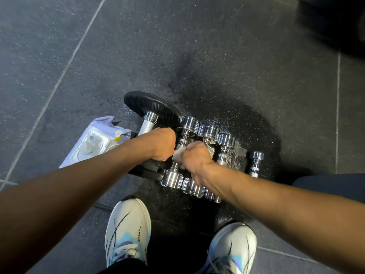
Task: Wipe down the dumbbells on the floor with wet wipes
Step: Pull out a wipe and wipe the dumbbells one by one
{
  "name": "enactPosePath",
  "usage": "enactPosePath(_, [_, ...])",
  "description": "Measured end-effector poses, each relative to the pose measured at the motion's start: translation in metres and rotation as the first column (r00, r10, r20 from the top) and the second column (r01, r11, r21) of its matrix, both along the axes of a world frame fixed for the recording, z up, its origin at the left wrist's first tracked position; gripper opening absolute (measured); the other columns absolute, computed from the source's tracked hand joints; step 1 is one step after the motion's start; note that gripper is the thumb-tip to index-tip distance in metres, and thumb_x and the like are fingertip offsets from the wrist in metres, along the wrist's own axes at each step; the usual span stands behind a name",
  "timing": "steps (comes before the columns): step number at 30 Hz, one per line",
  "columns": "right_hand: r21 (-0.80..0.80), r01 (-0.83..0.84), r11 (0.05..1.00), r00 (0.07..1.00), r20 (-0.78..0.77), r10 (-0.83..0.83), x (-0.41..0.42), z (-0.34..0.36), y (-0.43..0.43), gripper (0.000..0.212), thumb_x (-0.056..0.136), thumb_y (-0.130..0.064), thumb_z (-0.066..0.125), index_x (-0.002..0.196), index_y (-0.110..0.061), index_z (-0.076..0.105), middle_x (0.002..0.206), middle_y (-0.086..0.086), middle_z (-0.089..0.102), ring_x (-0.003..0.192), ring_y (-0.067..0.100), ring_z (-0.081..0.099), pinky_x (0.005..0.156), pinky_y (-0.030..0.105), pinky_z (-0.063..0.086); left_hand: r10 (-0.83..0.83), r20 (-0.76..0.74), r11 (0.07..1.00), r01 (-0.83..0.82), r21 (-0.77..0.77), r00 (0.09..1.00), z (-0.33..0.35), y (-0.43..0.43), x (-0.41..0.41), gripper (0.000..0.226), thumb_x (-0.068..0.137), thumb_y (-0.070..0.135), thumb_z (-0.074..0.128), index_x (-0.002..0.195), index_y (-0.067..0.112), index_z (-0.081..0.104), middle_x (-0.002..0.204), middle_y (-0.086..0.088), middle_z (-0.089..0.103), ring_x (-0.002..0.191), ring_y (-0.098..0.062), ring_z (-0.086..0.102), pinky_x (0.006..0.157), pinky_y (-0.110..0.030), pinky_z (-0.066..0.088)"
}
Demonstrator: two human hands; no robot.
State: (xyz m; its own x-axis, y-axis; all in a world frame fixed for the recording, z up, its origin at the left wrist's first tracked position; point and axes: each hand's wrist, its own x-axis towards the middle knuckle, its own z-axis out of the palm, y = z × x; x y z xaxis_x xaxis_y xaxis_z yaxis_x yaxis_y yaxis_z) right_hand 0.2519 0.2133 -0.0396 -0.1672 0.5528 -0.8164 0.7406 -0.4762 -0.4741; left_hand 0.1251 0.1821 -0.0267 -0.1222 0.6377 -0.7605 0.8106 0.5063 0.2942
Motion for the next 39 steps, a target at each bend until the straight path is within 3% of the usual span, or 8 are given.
enactPosePath(4, [0.182,0.025,0.983,0.999,-0.040,-0.018,-0.005,0.005,0.013,0.016,0.100,-0.009,0.060,0.112,-0.013,0.050,0.099,0.008,0.061,0.079,0.012,0.058,0.075,0.029,0.058,0.049,0.001,0.999,-0.049,0.019,0.999,0.003,-0.001,0.000,0.013,0.096,0.006,0.059,0.100,0.003,0.071,0.093,-0.013,0.076,0.089,-0.026,0.074,0.083,-0.039,0.062])
enactPosePath(9, [0.338,-0.387,0.858,0.921,0.181,0.345,0.013,-0.019,-0.026,0.021,0.099,-0.023,0.061,0.110,-0.009,0.052,0.104,0.014,0.064,0.096,0.030,0.063,0.089,0.042,0.053,0.081,0.027,0.996,-0.082,0.042,0.996,0.006,-0.004,-0.001,0.022,0.097,0.005,0.052,0.089,0.003,0.072,0.087,-0.011,0.075,0.084,-0.025,0.073,0.079,-0.038,0.061])
enactPosePath(14, [0.190,-0.029,0.981,0.980,-0.190,0.066,0.015,-0.021,-0.005,0.017,0.096,-0.006,0.066,0.093,-0.012,0.051,0.101,0.010,0.067,0.087,0.026,0.073,0.080,0.047,0.063,0.035,-0.006,0.998,-0.035,0.048,0.999,0.004,-0.004,0.003,0.014,0.101,0.017,0.054,0.096,0.013,0.067,0.082,-0.004,0.067,0.078,-0.020,0.066,0.078,-0.035,0.058])
enactPosePath(20, [0.286,-0.040,0.958,0.990,-0.121,0.077,0.007,-0.017,0.003,0.015,0.101,-0.019,0.063,0.101,-0.012,0.050,0.097,0.004,0.066,0.085,0.016,0.070,0.077,0.042,0.064,0.014,-0.028,0.998,-0.012,0.061,1.000,-0.003,-0.005,0.003,0.012,0.100,0.017,0.053,0.088,0.016,0.052,0.073,0.001,0.053,0.066,-0.014,0.054,0.068,-0.031,0.048])
enactPosePath(27, [0.165,0.006,0.986,0.997,-0.075,0.007,0.004,-0.026,-0.005,0.023,0.094,-0.022,0.072,0.093,-0.016,0.050,0.093,0.009,0.064,0.095,0.035,0.072,0.084,0.044,0.062,0.035,-0.013,0.998,-0.034,0.059,0.999,0.000,-0.001,0.001,0.021,0.102,0.021,0.052,0.086,0.014,0.062,0.073,0.000,0.059,0.067,-0.015,0.058,0.069,-0.032,0.051])
enactPosePath(31, [0.272,0.065,0.960,0.997,-0.062,-0.050,-0.006,-0.019,0.013,0.021,0.099,-0.024,0.066,0.087,-0.017,0.050,0.073,-0.008,0.051,0.066,0.011,0.053,0.070,0.020,0.052,0.051,-0.044,0.998,-0.050,0.027,0.998,-0.004,0.000,0.002,0.015,0.098,0.014,0.053,0.106,0.012,0.066,0.078,-0.001,0.057,0.063,-0.014,0.055,0.062,-0.031,0.050])
enactPosePath(34, [0.431,-0.227,0.873,0.973,0.140,0.183,-0.001,-0.022,0.002,0.025,0.099,-0.037,0.062,0.096,-0.014,0.054,0.076,-0.006,0.050,0.078,0.015,0.050,0.081,0.033,0.048,0.033,-0.039,0.999,-0.032,0.023,0.999,-0.002,0.000,0.002,0.021,0.098,0.013,0.055,0.114,0.013,0.068,0.089,-0.004,0.061,0.065,-0.013,0.052,0.068,-0.032,0.050])
enactPosePath(39, [0.302,-0.188,0.935,0.982,0.027,0.189,0.012,-0.021,-0.023,0.029,0.098,-0.023,0.066,0.078,-0.023,0.044,0.081,0.004,0.058,0.081,0.025,0.061,0.087,0.041,0.057,0.019,-0.038,1.000,-0.019,0.004,0.999,0.003,0.001,0.003,0.016,0.096,0.012,0.060,0.103,0.010,0.074,0.093,-0.007,0.070,0.069,-0.017,0.057,0.072,-0.032,0.054])
